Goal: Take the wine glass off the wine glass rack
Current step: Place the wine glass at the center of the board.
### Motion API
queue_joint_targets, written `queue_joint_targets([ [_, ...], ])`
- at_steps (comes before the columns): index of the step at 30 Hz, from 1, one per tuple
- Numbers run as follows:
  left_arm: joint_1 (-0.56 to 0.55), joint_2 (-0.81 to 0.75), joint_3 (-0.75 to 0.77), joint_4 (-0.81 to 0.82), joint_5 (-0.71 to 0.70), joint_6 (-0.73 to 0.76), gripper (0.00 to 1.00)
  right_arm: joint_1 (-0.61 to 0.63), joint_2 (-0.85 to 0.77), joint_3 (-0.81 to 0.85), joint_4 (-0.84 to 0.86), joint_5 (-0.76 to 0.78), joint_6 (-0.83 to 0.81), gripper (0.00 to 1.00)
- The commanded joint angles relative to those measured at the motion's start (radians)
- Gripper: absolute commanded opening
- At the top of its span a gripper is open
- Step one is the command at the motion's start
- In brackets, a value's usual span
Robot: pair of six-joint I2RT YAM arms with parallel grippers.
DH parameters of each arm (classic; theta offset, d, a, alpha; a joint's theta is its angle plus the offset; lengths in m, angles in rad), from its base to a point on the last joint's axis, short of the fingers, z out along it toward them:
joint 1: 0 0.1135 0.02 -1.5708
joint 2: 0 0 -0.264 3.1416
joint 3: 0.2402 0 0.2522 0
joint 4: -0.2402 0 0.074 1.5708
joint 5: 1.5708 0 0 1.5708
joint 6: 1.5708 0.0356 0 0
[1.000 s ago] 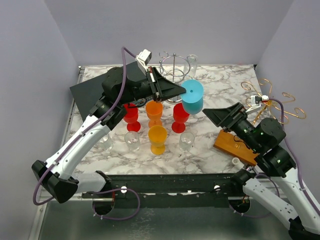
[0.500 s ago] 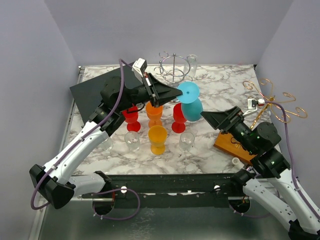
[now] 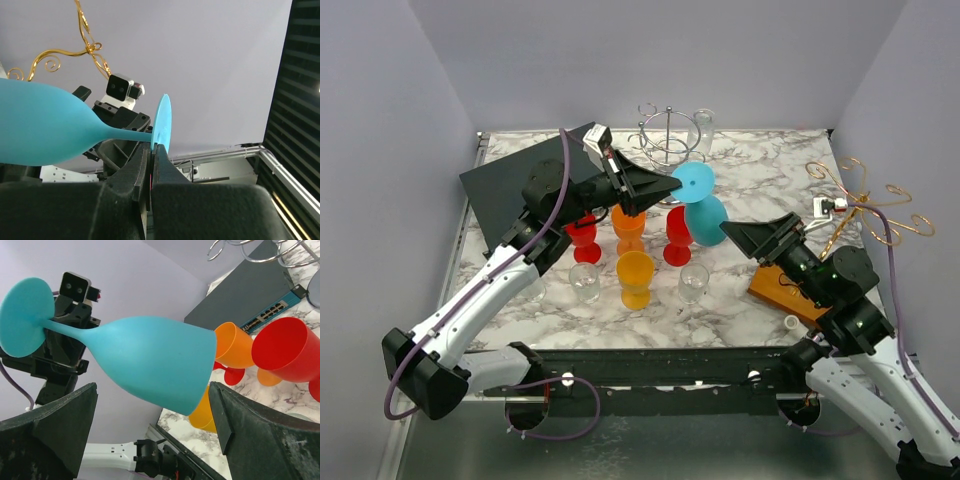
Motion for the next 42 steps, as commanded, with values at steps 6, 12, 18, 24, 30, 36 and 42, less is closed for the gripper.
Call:
queue_joint_targets([
  [6,0.039,-0.066,-0.079,0.119,-0.045,-0.175,0.00,-0.001,0.008,-0.061,0.158,-0.062,0.040,1.00],
  [12,0.071,-0.090,-0.089,0.130,-0.050,-0.195,0.00,-0.001,0.013,-0.060,0.135,-0.047,0.053,1.00],
  [18,0.074,-0.082,-0.118,0.191,-0.043,-0.249,0.00,-0.002,0.055,-0.073,0.220,-0.109,0.061,0.99],
  [24,0.074,-0.071,-0.151,0.254,-0.029,-0.303,0.00,-0.001,0.095,-0.104,0.369,-0.165,0.087,0.95],
  [30,0.074,-0.059,-0.202,0.333,-0.022,-0.355,0.00,-0.001,0.108,-0.139,0.473,-0.198,0.121,0.88],
  [36,0.073,-0.039,-0.226,0.385,-0.008,-0.379,0.00,-0.001,0.113,-0.184,0.555,-0.216,0.160,0.75],
  [42,0.074,-0.030,-0.259,0.419,-0.002,-0.382,0.00,-0.001,0.098,-0.197,0.571,-0.210,0.171,0.48],
])
